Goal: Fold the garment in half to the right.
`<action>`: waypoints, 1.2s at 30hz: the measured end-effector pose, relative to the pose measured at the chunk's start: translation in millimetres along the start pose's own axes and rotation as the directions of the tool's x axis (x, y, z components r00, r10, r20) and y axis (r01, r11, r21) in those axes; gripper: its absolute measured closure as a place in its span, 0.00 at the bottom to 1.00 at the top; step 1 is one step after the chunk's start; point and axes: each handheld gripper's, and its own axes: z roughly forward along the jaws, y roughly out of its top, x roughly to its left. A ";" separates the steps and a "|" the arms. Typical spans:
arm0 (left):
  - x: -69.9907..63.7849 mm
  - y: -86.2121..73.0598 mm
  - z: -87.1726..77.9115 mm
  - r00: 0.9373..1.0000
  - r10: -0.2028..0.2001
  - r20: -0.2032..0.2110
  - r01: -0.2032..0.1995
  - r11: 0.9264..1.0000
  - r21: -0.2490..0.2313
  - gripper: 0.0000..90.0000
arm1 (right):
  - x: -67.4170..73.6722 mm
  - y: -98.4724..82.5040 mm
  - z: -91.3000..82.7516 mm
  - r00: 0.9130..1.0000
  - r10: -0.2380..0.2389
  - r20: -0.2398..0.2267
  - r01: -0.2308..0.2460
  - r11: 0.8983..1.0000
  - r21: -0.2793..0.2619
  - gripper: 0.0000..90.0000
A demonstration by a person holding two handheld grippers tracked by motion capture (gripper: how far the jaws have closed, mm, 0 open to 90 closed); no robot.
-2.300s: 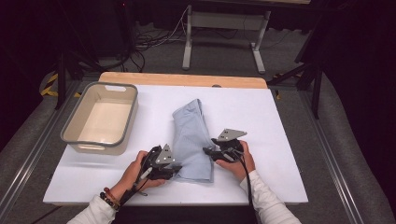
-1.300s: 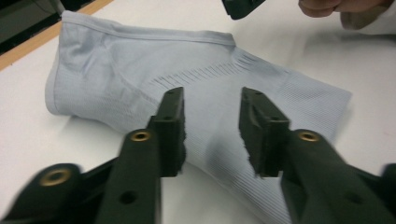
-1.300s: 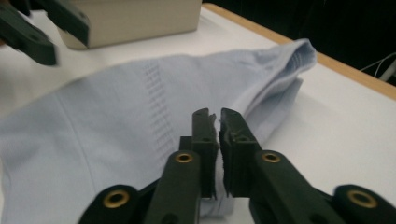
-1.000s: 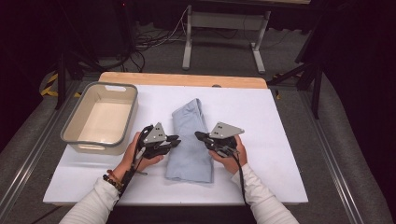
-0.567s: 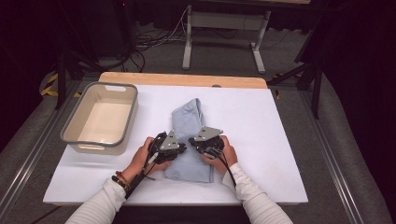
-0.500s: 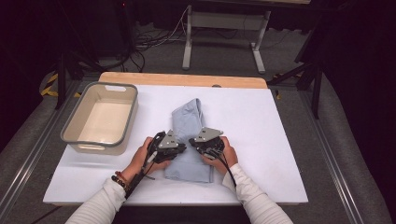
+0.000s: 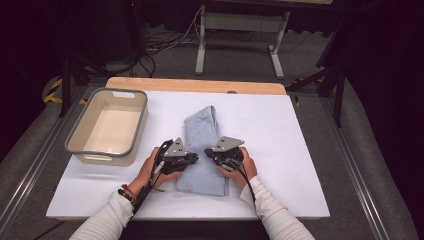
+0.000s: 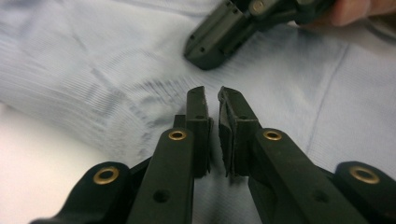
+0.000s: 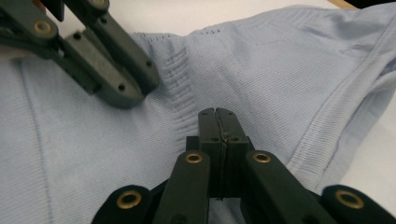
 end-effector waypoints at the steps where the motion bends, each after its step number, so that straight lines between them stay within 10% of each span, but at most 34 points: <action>1: 0.4 2.1 -4.1 1.000 0.008 -0.017 -0.008 1.000 -0.016 0.91 | -0.9 1.1 -2.7 1.000 0.008 -0.001 -0.008 1.000 -0.014 1.00; 9: 20.3 8.1 -25.8 0.995 -0.033 -0.097 0.022 0.993 -0.115 0.86 | -8.4 17.2 -20.4 1.000 0.022 0.013 -0.021 0.996 -0.083 1.00; 17: 24.0 11.8 -9.8 0.989 0.026 -0.144 -0.034 0.998 -0.049 0.86 | -23.3 47.8 -9.7 0.997 -0.065 0.048 0.068 0.995 -0.076 1.00; 29: 16.4 9.5 10.4 0.985 0.065 -0.158 -0.061 0.998 0.034 0.88 | -39.0 26.3 36.2 0.998 -0.022 0.051 0.018 0.996 0.084 1.00; 36: 13.8 5.6 16.3 0.984 0.080 -0.161 -0.069 0.995 0.073 0.89 | -43.3 8.5 38.0 0.997 0.062 0.044 -0.064 0.997 0.048 1.00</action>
